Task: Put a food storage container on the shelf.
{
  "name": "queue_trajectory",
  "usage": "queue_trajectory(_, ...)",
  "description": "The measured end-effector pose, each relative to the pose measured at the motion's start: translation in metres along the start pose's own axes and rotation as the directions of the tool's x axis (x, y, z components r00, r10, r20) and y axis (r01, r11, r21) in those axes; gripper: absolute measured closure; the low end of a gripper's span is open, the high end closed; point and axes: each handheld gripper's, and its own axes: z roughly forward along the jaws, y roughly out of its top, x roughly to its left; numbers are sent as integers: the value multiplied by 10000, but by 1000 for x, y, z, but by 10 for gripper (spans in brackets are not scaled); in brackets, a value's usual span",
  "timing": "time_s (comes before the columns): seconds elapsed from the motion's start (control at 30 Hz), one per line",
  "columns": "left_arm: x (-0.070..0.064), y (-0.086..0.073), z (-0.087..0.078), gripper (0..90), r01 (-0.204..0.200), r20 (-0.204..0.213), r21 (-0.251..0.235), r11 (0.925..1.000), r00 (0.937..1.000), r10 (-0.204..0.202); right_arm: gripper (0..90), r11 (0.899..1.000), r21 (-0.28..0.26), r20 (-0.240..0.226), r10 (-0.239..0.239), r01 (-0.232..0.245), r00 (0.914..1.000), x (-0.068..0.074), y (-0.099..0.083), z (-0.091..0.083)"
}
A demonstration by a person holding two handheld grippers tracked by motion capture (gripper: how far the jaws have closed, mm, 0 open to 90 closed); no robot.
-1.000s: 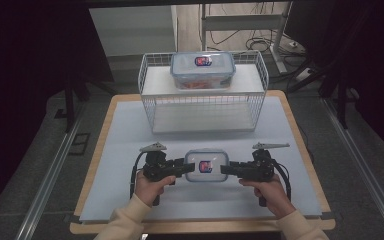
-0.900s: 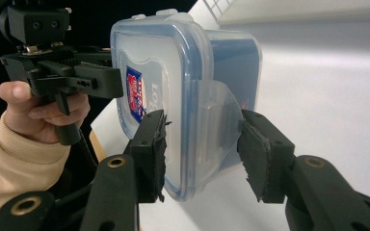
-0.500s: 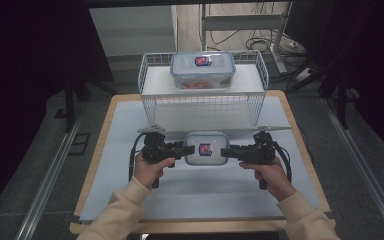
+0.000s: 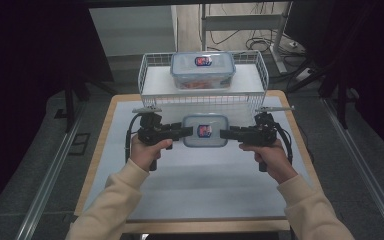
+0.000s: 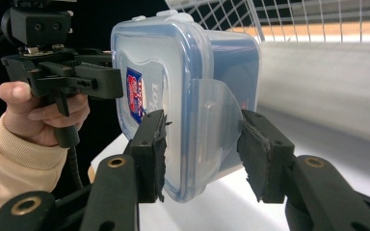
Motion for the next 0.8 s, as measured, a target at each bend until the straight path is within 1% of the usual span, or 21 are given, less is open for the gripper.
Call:
queue_trajectory(0.17,2,16,-2,507,-62,13,-73,10000,10000,62,535,9996,-114,66,-265,266,9996,1,19,0)
queue_trajectory(0.23,3,23,-3,507,-162,-25,-119,9998,9999,162,535,9992,-173,55,-363,364,9993,1,25,0)
queue_trajectory(0.53,2,55,-8,508,-456,-57,-274,9986,9990,454,535,9973,-420,32,-595,596,9982,3,54,-2)
queue_trajectory(0.6,1,62,-9,508,-426,-56,-357,9985,9991,424,535,9966,-474,46,-674,676,9977,4,62,-3)
queue_trajectory(0.63,2,66,-10,508,-516,-52,-380,9979,9987,514,534,9963,-498,46,-705,706,9975,5,66,-4)
queue_trajectory(0.8,5,87,-11,508,-569,-33,-489,9972,9984,568,534,9951,-563,93,-806,810,9967,5,87,-5)
